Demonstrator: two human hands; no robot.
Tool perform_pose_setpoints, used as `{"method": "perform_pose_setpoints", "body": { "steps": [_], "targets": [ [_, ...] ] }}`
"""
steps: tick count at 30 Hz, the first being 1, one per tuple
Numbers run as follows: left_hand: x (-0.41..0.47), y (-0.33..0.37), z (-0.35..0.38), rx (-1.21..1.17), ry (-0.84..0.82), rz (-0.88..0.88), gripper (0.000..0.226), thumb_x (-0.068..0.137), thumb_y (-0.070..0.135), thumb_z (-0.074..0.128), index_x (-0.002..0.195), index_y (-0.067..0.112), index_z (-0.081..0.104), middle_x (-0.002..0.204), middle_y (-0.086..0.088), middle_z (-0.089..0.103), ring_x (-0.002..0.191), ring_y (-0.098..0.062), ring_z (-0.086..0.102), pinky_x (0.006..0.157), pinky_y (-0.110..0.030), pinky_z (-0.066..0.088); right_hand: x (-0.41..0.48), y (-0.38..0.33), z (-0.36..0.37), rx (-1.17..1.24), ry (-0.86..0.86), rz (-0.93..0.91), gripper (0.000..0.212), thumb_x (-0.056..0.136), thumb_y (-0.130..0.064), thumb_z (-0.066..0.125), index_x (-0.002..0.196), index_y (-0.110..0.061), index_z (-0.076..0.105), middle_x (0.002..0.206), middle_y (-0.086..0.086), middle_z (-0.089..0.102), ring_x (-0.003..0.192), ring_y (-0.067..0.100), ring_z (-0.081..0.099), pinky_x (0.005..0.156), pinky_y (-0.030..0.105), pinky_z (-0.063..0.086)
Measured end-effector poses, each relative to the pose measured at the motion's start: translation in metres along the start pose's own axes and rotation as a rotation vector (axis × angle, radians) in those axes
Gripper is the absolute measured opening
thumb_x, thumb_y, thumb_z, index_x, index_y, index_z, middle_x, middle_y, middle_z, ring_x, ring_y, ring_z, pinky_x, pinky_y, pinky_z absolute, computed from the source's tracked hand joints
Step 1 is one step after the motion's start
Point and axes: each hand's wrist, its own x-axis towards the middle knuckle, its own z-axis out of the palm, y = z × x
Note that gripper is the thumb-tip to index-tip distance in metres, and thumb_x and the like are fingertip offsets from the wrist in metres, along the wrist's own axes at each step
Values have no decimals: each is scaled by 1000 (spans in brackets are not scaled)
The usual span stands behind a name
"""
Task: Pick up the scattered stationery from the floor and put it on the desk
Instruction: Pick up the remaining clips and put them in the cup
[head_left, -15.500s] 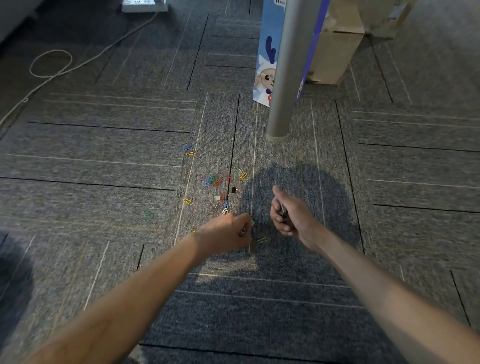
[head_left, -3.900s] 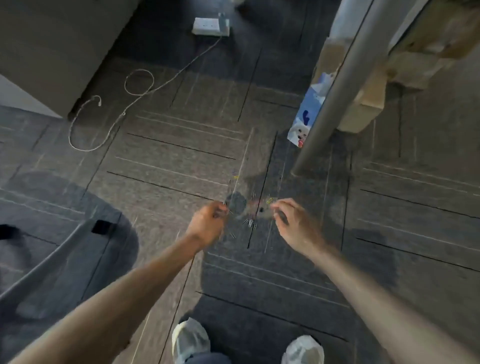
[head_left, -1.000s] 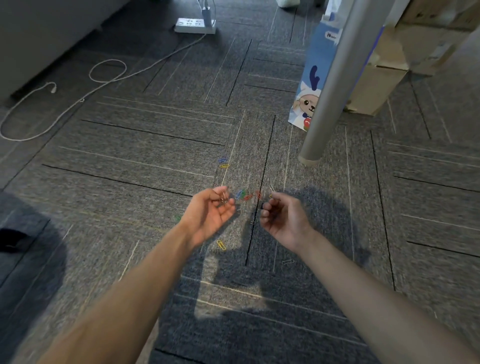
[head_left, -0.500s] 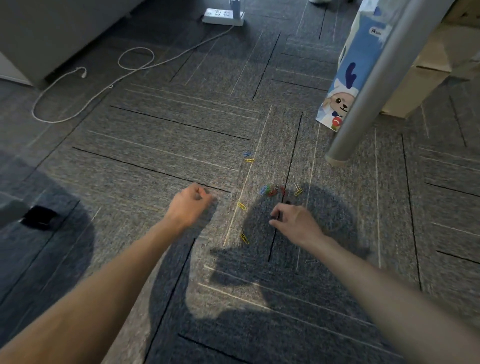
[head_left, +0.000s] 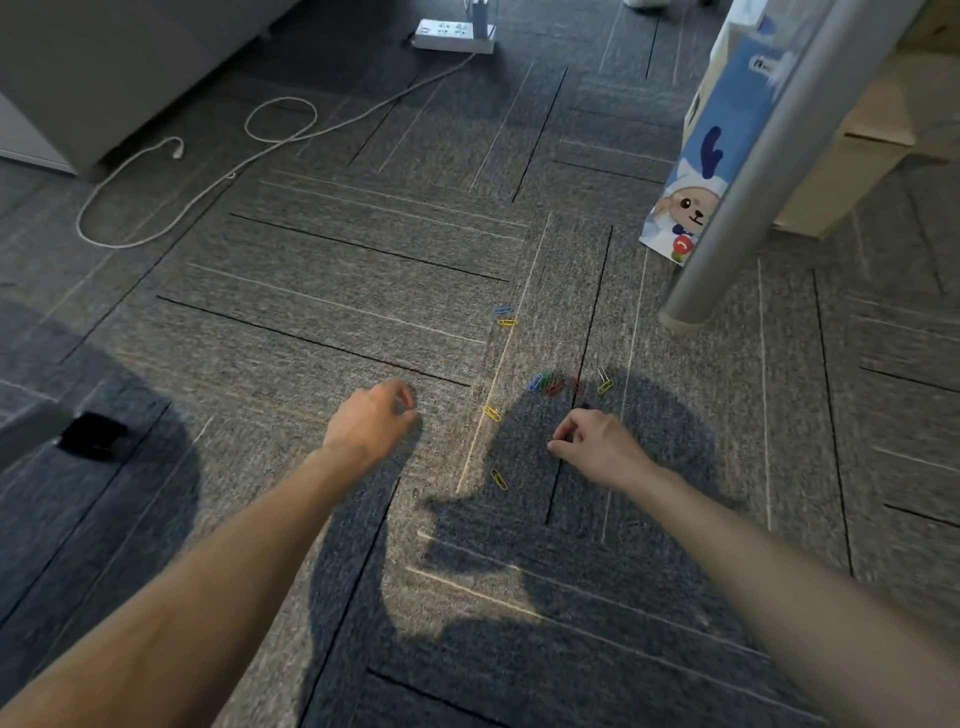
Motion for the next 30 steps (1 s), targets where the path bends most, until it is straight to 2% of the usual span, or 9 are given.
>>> {"method": "perform_pose_setpoints", "body": {
  "steps": [3, 7, 11, 15, 18, 23, 27, 29, 30],
  "targets": [
    [2, -10, -6, -8, 24, -46, 10, 93, 24, 58, 102, 19, 60, 95, -3, 68, 47, -4, 52, 38, -14, 33, -1, 8, 1, 40, 62, -2, 13, 95, -30, 61, 96, -18, 61, 73, -5, 56, 61, 9, 51, 52, 22, 36],
    [-1, -17, -7, 62, -38, 37, 18, 91, 29, 61, 108, 24, 62, 90, 3, 70, 49, -5, 56, 42, -15, 40, -2, 11, 3, 42, 93, -10, 11, 94, -29, 62, 93, -18, 62, 71, -5, 56, 60, 9, 52, 52, 22, 39],
    [0, -20, -1, 168, -1, 122, 29, 92, 35, 59, 120, 27, 60, 100, 3, 73, 61, -9, 64, 48, -13, 42, -1, 9, 4, 30, 53, 17, 12, 94, -31, 62, 93, -20, 59, 74, -3, 59, 59, 12, 52, 55, 28, 45],
    [1, -22, 5, 232, 9, 195, 32, 95, 33, 54, 126, 27, 55, 95, 2, 73, 54, -6, 60, 43, -12, 37, -3, 8, -1, 26, 50, 45, 15, 93, -36, 62, 92, -22, 56, 78, -1, 61, 61, 14, 56, 56, 29, 46],
    [2, -26, 9, 305, 2, 254, 23, 97, 32, 49, 117, 26, 56, 78, 1, 70, 52, -10, 61, 50, -21, 50, -3, 8, -1, 5, 32, 37, 15, 94, -36, 61, 92, -22, 59, 78, -1, 62, 59, 13, 53, 54, 27, 44],
    [13, -23, 10, 334, -96, 218, 15, 96, 34, 48, 106, 24, 52, 88, 6, 68, 64, -10, 65, 54, -23, 52, 2, 3, -2, 97, -55, 108, 19, 94, -30, 60, 85, -14, 61, 72, -1, 58, 57, 13, 47, 51, 25, 39],
    [24, -9, 5, 397, -213, 174, 22, 89, 41, 54, 102, 22, 54, 90, 5, 63, 76, -14, 62, 66, -28, 53, 0, -1, -3, -93, -72, 81, 28, 94, -38, 56, 83, -13, 58, 73, 2, 57, 61, 16, 50, 53, 26, 42],
    [28, -9, 7, 443, -242, 187, 25, 90, 42, 50, 96, 18, 55, 82, 3, 63, 69, -12, 61, 60, -24, 51, -1, -2, 0, -195, -31, 30, 29, 95, -41, 52, 85, -14, 57, 72, 0, 58, 59, 15, 51, 53, 28, 44],
    [28, -9, 8, 416, -256, 184, 25, 90, 40, 48, 93, 17, 56, 79, 1, 63, 66, -11, 61, 57, -22, 49, -1, -2, 1, -138, -14, 11, 28, 96, -39, 51, 82, -15, 55, 69, -1, 55, 57, 14, 49, 51, 26, 43]
  ]
}}
